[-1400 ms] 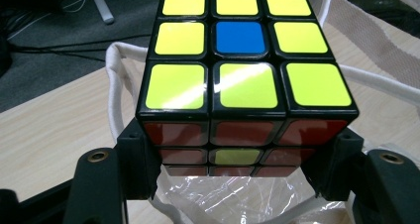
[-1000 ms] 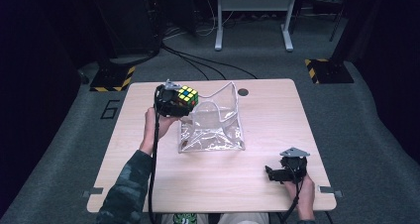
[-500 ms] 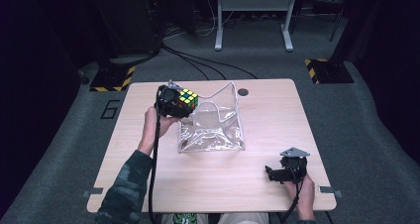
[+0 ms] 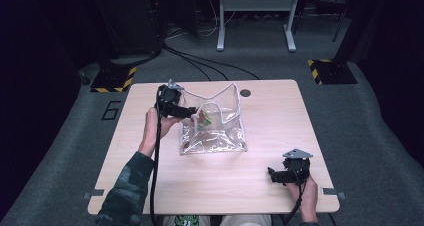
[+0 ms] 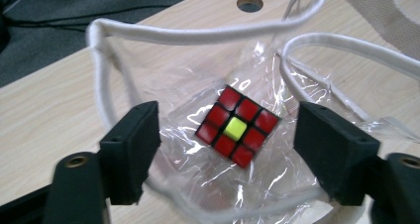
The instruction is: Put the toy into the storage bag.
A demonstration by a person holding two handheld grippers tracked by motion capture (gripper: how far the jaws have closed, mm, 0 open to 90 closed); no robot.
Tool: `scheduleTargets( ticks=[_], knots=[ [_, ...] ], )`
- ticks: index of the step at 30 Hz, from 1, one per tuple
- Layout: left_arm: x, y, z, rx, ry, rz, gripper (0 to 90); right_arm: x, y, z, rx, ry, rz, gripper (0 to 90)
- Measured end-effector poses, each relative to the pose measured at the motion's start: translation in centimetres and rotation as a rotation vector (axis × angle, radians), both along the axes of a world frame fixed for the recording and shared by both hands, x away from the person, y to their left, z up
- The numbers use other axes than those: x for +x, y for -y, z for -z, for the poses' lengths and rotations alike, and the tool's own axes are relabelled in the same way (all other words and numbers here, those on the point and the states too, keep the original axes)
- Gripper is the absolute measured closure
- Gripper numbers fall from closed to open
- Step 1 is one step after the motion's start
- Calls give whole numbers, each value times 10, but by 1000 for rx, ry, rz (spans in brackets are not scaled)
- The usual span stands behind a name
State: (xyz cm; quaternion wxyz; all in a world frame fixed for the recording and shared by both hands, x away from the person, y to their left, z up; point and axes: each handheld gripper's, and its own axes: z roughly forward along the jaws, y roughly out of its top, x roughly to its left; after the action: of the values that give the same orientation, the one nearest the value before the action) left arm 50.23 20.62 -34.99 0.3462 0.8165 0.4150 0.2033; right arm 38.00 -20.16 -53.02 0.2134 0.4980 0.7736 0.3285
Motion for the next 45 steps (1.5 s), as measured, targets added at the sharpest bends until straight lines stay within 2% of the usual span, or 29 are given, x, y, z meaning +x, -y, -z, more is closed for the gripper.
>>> scheduleTargets(
  ticks=[1, 5, 13, 21, 23, 33, 45],
  knots=[
    [-2, -1, -2, -12, 11, 8, 191, 0, 0, 0, -3, -3, -2, 3],
    [-6, -3, -5, -21, 25, 19, 148, 0, 0, 0, -2, -3, -2, 3],
    [-19, -4, -13, -27, 48, 47, 53, 0, 0, 0, -2, -3, -2, 3],
    [-39, -6, -13, -24, 72, 66, 26, 0, 0, 0, -1, -3, -2, 3],
    [-44, -8, -10, -30, 77, 62, 26, 0, 0, 0, -2, -3, -2, 3],
    [-65, -17, 10, 4, 75, 68, 24, 0, 0, 0, -2, -3, -2, 3],
    [-81, -36, 41, 30, 42, 41, 29, 0, 0, 0, -2, -3, -2, 3]
  ],
)
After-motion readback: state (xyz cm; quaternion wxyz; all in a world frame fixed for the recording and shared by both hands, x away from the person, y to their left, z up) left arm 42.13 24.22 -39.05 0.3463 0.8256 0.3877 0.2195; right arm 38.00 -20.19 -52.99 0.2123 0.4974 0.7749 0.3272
